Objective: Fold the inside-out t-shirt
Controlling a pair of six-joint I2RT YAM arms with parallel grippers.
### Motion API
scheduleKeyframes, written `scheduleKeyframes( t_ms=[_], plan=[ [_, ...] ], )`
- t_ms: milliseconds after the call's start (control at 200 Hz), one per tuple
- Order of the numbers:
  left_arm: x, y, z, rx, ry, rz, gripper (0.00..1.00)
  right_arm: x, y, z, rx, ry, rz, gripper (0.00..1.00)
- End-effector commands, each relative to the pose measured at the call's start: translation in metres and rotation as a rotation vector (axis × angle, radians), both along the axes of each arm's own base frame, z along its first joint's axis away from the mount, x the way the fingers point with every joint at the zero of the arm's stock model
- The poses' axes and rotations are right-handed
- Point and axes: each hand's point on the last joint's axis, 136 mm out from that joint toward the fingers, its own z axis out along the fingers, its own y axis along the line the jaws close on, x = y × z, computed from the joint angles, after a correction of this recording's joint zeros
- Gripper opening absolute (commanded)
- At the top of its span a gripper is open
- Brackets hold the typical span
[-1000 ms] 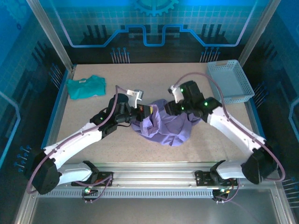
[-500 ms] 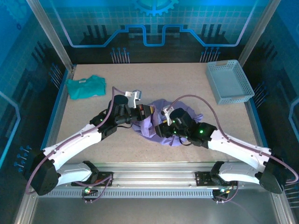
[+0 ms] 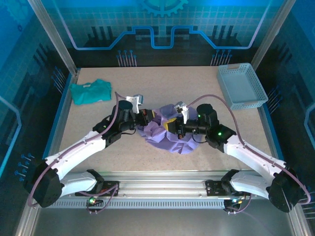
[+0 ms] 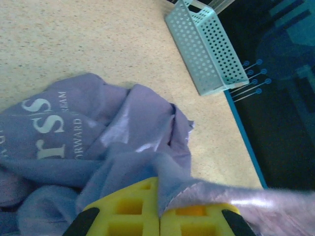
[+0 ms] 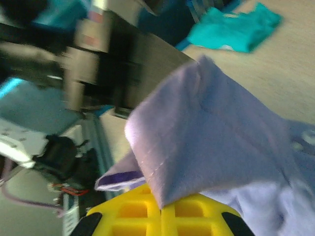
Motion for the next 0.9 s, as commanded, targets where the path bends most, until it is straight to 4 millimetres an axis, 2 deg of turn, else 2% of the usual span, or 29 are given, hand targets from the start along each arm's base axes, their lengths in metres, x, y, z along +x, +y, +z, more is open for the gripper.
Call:
scheduleKeyframes(
  t_ms=[0, 170, 245, 325, 475, 765, 895],
  plan=[
    [-0.004, 0.006, 0.0, 0.033, -0.051, -0.026, 0.06, -0.02, 0.012, 0.036, 0.125, -0.09, 0.21, 0.01],
    [-0.006, 0.026, -0.006, 0.083, -0.046, 0.004, 0.29, -0.008, 0.019, 0.046, 0.136, -0.111, 0.235, 0.01],
    [-0.012, 0.033, 0.001, 0.089, -0.095, 0.006, 0.45, 0.0, 0.018, 0.041, 0.106, -0.086, 0.201, 0.0],
    [-0.024, 0.037, 0.014, 0.066, -0.163, -0.012, 0.53, 0.009, 0.015, 0.038, 0.086, -0.072, 0.156, 0.0],
    [-0.051, 0.034, 0.029, 0.01, -0.264, -0.093, 0.6, 0.016, 0.012, 0.035, 0.072, -0.059, 0.12, 0.0],
    [-0.089, 0.017, 0.007, 0.039, -0.043, -0.187, 0.73, 0.029, 0.01, 0.026, 0.043, -0.032, 0.059, 0.0],
    [-0.1, 0.012, -0.003, 0.067, 0.032, -0.22, 0.7, 0.032, 0.01, 0.023, 0.04, -0.022, 0.047, 0.0]
  ],
)
